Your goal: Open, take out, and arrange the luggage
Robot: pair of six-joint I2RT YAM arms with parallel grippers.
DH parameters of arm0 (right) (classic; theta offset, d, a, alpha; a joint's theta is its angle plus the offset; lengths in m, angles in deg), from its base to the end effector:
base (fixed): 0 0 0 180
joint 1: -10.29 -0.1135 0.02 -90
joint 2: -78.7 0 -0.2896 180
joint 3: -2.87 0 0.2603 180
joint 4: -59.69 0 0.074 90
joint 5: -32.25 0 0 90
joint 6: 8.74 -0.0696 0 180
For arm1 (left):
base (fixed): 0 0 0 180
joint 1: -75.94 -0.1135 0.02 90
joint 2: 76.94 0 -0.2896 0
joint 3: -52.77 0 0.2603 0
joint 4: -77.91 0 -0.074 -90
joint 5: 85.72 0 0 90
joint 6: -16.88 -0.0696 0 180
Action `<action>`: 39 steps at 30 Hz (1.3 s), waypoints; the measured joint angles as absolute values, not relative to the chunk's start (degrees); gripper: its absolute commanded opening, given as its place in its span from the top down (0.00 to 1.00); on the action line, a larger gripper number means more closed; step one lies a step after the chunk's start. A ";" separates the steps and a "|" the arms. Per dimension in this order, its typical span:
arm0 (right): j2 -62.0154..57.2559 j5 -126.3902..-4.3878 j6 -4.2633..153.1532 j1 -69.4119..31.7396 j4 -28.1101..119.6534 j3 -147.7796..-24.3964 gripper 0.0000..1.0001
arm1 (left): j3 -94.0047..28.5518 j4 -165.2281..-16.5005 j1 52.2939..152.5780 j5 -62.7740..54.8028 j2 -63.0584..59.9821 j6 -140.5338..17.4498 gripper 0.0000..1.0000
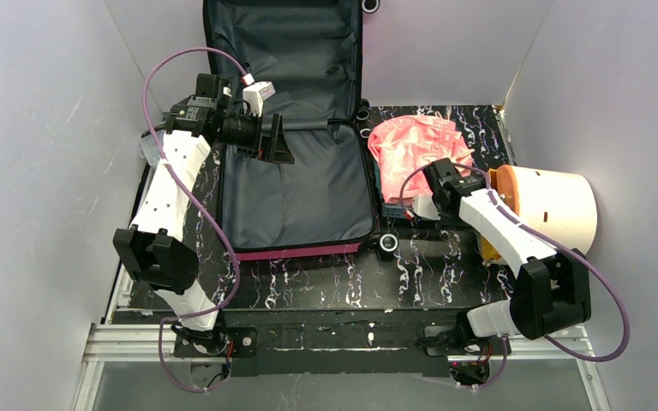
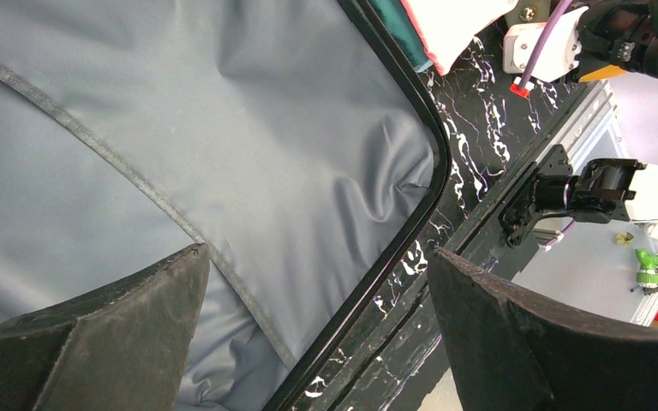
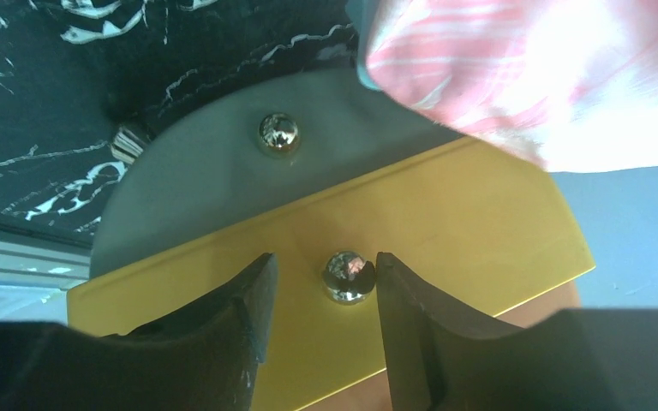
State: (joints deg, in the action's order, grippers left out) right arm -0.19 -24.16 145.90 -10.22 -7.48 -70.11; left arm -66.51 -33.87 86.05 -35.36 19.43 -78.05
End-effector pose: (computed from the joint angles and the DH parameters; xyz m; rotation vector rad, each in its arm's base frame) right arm 0.2584 0.0556 0.2446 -1.8866 2.2480 -0.9839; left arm 0.3679 -0.1107 0.4119 0.6281 2.1981 -0.8562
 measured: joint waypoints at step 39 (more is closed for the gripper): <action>15.79 -53.93 106.58 -14.48 45.26 -58.48 0.02 | -31.45 -47.83 78.57 -14.55 -7.62 -78.66 0.02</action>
State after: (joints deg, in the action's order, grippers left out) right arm 15.79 -53.93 106.58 -14.48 45.26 -58.48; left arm -31.45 -47.83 78.57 -14.55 -7.62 -78.66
